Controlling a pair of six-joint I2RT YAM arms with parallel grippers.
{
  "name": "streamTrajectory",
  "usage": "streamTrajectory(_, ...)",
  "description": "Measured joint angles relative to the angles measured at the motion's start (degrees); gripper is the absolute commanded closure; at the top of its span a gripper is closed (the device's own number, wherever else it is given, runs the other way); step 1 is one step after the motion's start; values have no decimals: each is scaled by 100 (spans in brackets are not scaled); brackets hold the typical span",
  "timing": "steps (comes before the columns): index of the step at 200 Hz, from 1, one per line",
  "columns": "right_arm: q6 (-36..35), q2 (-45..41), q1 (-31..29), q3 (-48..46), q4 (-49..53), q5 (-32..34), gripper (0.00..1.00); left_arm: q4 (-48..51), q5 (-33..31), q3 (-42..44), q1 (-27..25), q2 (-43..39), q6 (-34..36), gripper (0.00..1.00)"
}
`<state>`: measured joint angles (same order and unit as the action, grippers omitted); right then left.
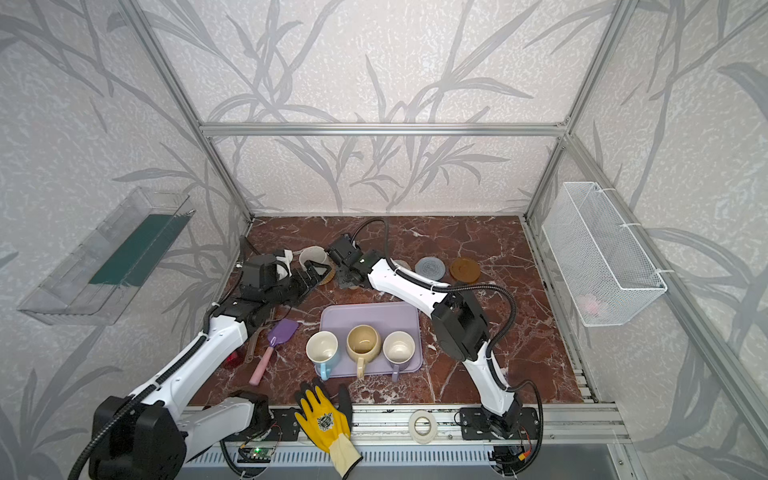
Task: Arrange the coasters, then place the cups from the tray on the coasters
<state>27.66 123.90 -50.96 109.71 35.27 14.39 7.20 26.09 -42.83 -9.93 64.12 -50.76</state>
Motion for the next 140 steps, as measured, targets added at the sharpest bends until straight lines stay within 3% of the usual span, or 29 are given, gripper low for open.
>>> streamTrajectory(140,-28,640,9,114,-267,284,100,-59,-188,-24,26,361,131,3)
